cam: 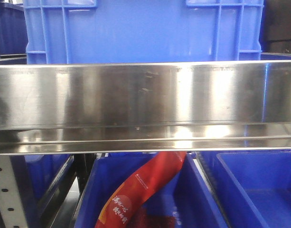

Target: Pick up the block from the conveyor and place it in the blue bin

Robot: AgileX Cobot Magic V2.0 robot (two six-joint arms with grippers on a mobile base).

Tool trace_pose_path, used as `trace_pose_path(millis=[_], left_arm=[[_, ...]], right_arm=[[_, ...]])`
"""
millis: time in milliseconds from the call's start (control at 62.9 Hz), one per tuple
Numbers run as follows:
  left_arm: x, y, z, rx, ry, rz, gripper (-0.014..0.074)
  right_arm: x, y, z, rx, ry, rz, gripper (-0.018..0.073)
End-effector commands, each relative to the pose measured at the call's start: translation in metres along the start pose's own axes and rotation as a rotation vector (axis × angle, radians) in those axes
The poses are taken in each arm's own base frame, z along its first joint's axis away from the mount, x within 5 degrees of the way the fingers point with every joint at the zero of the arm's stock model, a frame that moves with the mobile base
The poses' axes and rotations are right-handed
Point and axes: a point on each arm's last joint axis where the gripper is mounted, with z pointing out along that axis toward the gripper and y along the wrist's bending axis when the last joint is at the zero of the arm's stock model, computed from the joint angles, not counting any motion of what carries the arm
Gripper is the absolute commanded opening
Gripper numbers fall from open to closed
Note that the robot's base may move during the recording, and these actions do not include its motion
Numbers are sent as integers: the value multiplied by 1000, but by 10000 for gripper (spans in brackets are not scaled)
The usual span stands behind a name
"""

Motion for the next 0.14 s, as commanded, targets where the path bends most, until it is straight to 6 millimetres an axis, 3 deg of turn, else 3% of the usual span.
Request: trace_pose_path(millis=[0,127], left_arm=[[-3,0,-1,2,-21,-9,-111],[-3,0,-1,2,-21,-9,-111]], right_arm=[[-2,0,0,7,-23,3,-162],[-2,0,0,7,-23,3,-162]])
